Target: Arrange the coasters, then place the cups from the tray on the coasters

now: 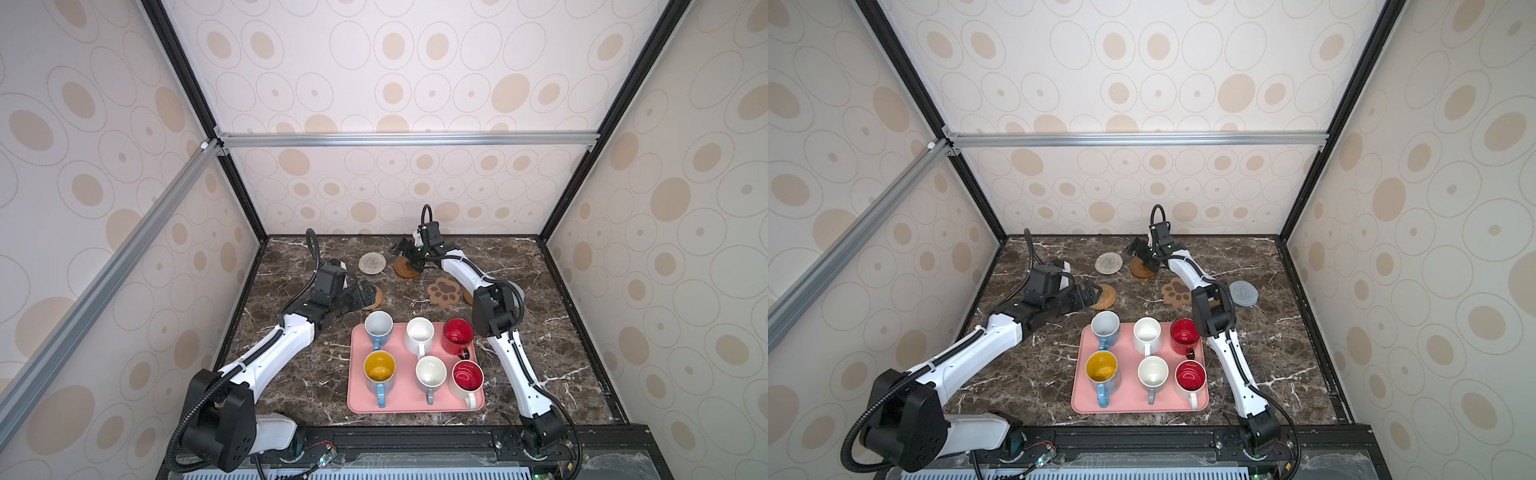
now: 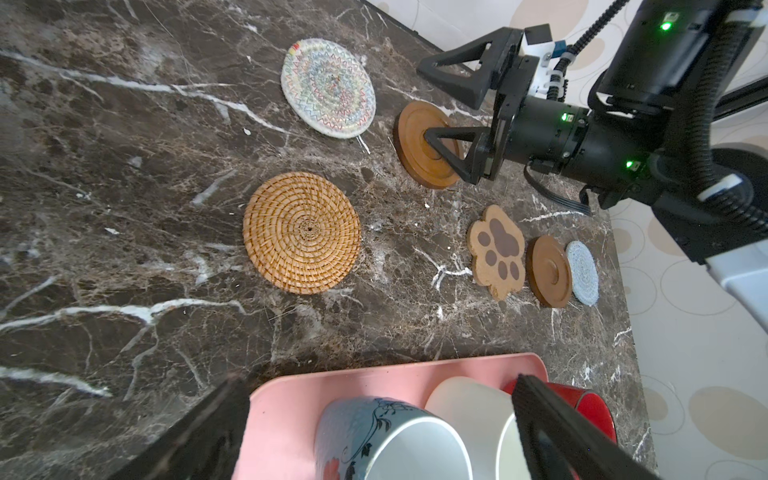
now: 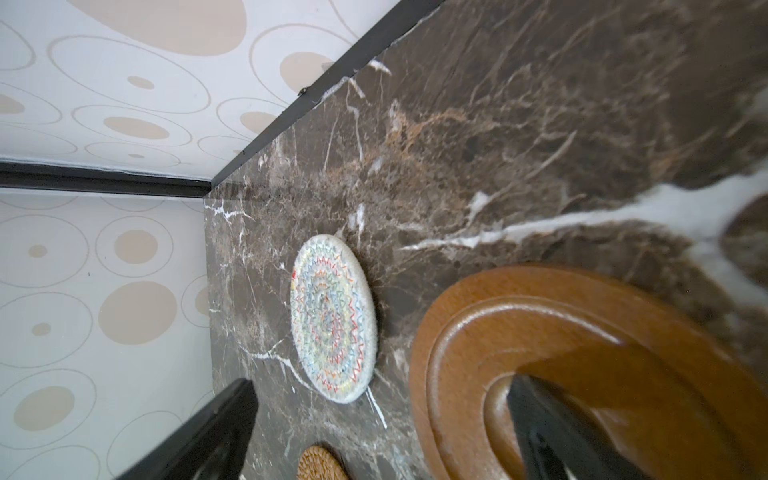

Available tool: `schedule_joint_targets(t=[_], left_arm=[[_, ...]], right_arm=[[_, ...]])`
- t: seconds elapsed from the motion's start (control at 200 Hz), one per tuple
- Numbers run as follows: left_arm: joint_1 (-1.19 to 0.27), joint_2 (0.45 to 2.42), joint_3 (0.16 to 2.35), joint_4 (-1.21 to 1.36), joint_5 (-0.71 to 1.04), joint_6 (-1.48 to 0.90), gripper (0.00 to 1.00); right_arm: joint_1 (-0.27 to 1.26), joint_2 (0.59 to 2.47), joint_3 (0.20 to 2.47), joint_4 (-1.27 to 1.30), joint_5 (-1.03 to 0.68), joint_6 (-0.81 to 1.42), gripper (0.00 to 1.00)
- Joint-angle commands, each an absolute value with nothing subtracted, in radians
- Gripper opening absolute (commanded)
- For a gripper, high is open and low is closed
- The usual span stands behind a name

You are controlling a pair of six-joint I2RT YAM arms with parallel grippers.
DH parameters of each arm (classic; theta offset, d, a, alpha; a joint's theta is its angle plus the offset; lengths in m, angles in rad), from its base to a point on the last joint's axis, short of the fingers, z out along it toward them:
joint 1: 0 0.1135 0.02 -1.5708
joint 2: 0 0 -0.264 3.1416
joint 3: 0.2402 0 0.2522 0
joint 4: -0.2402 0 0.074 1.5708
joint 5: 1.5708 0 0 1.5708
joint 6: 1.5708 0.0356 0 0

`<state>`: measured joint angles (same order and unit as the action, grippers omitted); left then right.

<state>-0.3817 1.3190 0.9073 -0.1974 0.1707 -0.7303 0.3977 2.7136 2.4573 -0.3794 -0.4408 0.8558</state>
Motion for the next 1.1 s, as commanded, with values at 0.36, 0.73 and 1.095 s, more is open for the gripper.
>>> schedule_joint_targets(t=[0.36, 0.73, 1.095], left_arm=[[-0.386, 1.277, 0.898, -0.206, 0.150, -0.752, 1.00], [-0.387, 1.270, 0.889, -0.195, 0.149, -0.763, 1.00], [-0.387, 1.260, 0.868, -0.189, 0.141, -0.778, 1.00]], right_arm=[[0.392, 2.715, 2.433, -0.413, -0.448, 0.860, 0.98], [0.356, 2.517, 2.306, -0.350, -0.483, 0.819, 0.99], [0.316, 2.374, 2.079, -0.344, -0.460, 0.755, 0.99]])
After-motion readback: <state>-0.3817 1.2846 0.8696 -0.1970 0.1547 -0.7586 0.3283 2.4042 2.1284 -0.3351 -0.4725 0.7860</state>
